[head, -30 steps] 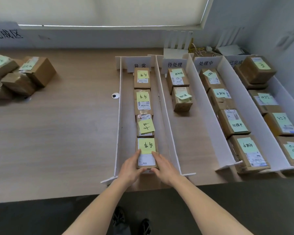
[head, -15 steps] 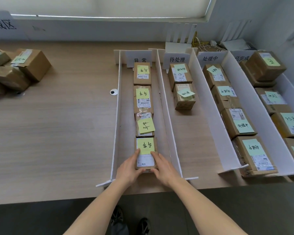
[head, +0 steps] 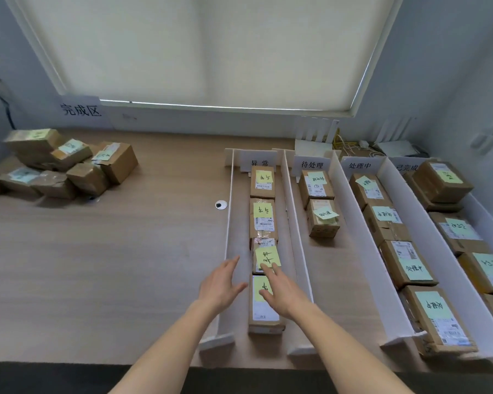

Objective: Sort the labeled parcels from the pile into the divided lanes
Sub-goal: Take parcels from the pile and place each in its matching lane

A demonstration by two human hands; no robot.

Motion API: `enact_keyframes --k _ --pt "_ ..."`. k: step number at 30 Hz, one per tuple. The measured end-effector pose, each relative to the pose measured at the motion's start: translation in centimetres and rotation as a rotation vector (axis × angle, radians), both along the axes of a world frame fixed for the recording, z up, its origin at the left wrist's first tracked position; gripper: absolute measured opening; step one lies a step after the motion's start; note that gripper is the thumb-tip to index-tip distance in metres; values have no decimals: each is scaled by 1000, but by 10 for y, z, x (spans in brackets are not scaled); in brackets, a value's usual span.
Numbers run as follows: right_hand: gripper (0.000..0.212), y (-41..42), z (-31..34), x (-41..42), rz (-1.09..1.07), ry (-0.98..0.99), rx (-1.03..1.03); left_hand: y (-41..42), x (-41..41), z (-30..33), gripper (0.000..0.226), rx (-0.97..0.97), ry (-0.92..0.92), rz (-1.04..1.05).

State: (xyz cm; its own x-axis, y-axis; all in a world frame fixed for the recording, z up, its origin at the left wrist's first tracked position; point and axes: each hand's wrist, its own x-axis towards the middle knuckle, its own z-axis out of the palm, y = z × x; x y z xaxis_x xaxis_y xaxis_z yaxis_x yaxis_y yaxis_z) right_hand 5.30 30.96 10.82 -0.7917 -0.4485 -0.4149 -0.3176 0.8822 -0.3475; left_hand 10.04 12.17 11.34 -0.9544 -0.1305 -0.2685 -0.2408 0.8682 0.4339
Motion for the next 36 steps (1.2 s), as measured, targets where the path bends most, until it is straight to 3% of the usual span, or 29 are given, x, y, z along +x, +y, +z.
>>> enact_keyframes --k 8,18,28,36 --pt "68 -115 124 -10 141 252 -8 -108 7 118 72 -115 213 133" --pt "72 -345 229 49 302 450 -59 -326 108 223 72 -248 343 309" --pt "69 -515 247 138 412 460 -103 -494 221 230 71 -293 308 448" --pt "69 -599 235 152 476 430 -87 -572 249 215 72 -269 274 522"
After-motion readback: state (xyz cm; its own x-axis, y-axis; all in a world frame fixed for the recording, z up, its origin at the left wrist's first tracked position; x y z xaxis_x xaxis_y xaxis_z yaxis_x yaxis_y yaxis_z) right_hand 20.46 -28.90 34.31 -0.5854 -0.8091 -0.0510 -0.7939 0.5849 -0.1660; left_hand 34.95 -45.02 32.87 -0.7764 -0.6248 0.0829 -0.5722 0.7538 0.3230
